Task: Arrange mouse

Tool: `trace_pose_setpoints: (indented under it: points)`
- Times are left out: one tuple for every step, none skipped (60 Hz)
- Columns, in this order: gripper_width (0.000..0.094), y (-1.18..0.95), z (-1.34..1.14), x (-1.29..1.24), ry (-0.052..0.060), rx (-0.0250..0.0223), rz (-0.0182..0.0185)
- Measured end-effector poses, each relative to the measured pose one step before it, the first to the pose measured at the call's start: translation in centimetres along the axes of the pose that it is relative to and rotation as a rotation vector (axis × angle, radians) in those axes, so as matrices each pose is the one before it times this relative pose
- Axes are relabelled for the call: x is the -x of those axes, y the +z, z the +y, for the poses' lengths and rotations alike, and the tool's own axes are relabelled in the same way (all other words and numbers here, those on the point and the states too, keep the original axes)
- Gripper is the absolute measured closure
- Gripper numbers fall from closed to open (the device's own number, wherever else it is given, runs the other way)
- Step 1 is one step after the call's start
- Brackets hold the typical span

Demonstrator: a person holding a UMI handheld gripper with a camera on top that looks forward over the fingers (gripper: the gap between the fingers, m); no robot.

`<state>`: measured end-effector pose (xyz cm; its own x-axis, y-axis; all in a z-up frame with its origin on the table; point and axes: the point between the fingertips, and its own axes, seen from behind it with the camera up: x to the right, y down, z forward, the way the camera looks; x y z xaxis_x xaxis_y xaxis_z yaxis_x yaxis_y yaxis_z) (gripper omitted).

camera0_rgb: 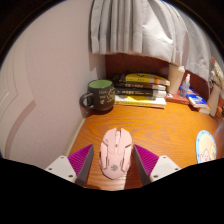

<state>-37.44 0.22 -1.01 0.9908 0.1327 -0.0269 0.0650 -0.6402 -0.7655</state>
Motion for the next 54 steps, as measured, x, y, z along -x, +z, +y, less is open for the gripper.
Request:
trace_pose_setpoints:
  points:
    - [0.0163, 0.399, -0.185, 0.031, 0.0015, 0.00281, 0.00212]
    - [0.0187, 0.394, -0.122, -0.012, 0.0018, 0.00386, 0.00343]
    - [0.0204, 0.262, -0.224, -0.095, -0.0001, 0.00236, 0.00651]
    - [0.0224, 0.335, -0.264, -0.167, -0.0019, -0.00583, 0.00921]
    - [0.0242, 0.187, -0.126, -0.041, -0.0008, 0.00514, 0.00582]
    - [0.0261, 0.296, -0.172, 0.120, 0.0023, 0.00035, -0.00067]
    - [0.0291, 0.172, -0.105, 0.076, 0.0030, 0.00421, -0.00221]
    - [0.0323, 0.152, -0.127, -0.025, 0.0019, 0.00308, 0.00107]
    - [0.0358, 0.142, -0.104, -0.116, 0.0002, 0.00267, 0.00457]
    - [0.0378, 0.161, -0.086, -0.017, 0.0009, 0.00192, 0.00225]
    - [0.0379, 0.073, -0.005, 0.047, 0.0008, 0.00509, -0.00228]
    - [0.0390, 0.072, -0.062, 0.027, 0.0003, 0.00152, -0.00192]
    - [0.0398, 0.034, 0.010, -0.049, -0.0001, 0.00460, 0.00025]
    - [0.0408, 0.040, -0.011, -0.045, -0.0003, 0.00303, -0.00005]
    - [0.0425, 0.038, -0.018, -0.082, -0.0007, 0.00316, 0.00193]
    - [0.0432, -0.012, 0.045, 0.006, -0.0004, 0.00544, 0.00068]
    - [0.0455, -0.030, 0.020, -0.071, -0.0012, 0.00594, -0.00211]
    - [0.0467, 0.053, 0.068, -0.059, -0.0007, 0.00700, 0.00071]
    - [0.0479, 0.026, 0.006, -0.002, 0.0003, 0.00596, -0.00131]
    - [0.0495, 0.040, 0.023, -0.025, -0.0010, 0.00678, -0.00037]
    - [0.0499, 0.023, 0.040, -0.008, -0.0041, 0.00749, -0.00091]
    - [0.0525, 0.017, 0.055, -0.005, -0.0059, 0.00855, -0.00207]
    - [0.0527, -0.012, 0.020, -0.011, -0.0055, 0.00712, -0.00167]
    - [0.0539, -0.018, 0.078, -0.021, -0.0015, 0.00980, -0.00223]
    - [0.0537, 0.002, -0.071, -0.014, 0.0023, 0.00379, -0.00198]
    - [0.0538, 0.013, -0.006, 0.033, 0.0028, 0.00728, -0.00310]
    - [0.0538, 0.004, -0.027, -0.007, 0.0000, 0.00592, -0.00277]
    - [0.0537, 0.013, -0.026, -0.010, -0.0008, 0.00742, -0.00440]
    - [0.0538, 0.020, -0.033, 0.004, -0.0007, 0.00690, -0.00387]
    - [0.0538, 0.020, -0.041, 0.013, -0.0019, 0.00714, -0.00468]
    - [0.0538, -0.011, -0.009, 0.025, -0.0025, 0.00935, -0.00643]
    - [0.0538, -0.054, -0.036, 0.060, -0.0028, 0.00972, -0.00864]
    - [0.0538, -0.161, -0.147, 0.066, -0.0054, 0.00541, -0.00976]
    - [0.0537, -0.268, -0.328, 0.049, -0.0091, -0.00057, -0.01014]
    - [0.0537, -0.370, -0.432, -0.016, -0.0107, -0.00443, -0.00876]
    - [0.0538, -0.350, -0.466, -0.010, -0.0070, -0.01014, -0.00124]
    - [0.0537, -0.707, -0.541, -0.202, -0.0099, -0.00216, -0.00778]
    - [0.0537, -0.648, -0.626, -0.238, -0.0086, -0.00787, -0.00368]
    - [0.0536, -0.741, -0.730, -0.245, -0.0086, -0.01106, -0.00424]
    - [0.0536, -0.784, -0.816, -0.283, -0.0066, -0.01422, -0.00381]
    - [0.0537, -0.849, -0.905, -0.350, -0.0038, -0.01684, -0.00281]
    - [0.0537, -0.842, -0.970, -0.451, -0.0002, -0.01897, -0.00020]
    - [0.0537, -0.904, -1.027, -0.494, 0.0018, -0.02066, 0.00064]
    - [0.0536, -0.754, -1.095, -0.474, 0.0030, -0.02123, 0.00353]
    - [0.0536, -1.035, -1.002, -0.500, -0.0014, -0.02102, -0.00049]
    - [0.0537, -0.955, -1.029, -0.573, -0.0011, -0.01982, 0.00004]
    - [0.0537, -0.962, -1.020, -0.637, -0.0022, -0.01892, 0.00181]
    - [0.0538, -0.973, -1.032, -0.729, -0.0031, -0.01958, 0.00444]
    - [0.0535, -0.954, -1.028, -0.797, -0.0034, -0.01963, 0.00641]
    - [0.0535, -0.933, -0.972, -0.842, -0.0037, -0.01984, 0.00637]
    - [0.0535, -0.887, -0.909, -0.900, -0.0044, -0.01847, 0.00654]
    - [0.0534, -0.869, -0.850, -0.891, -0.0045, -0.01738, 0.00566]
    - [0.0534, -0.826, -0.751, -0.955, -0.0050, -0.01657, 0.00637]
    - [0.0534, -0.689, -0.671, -0.863, -0.0042, -0.01891, 0.01334]
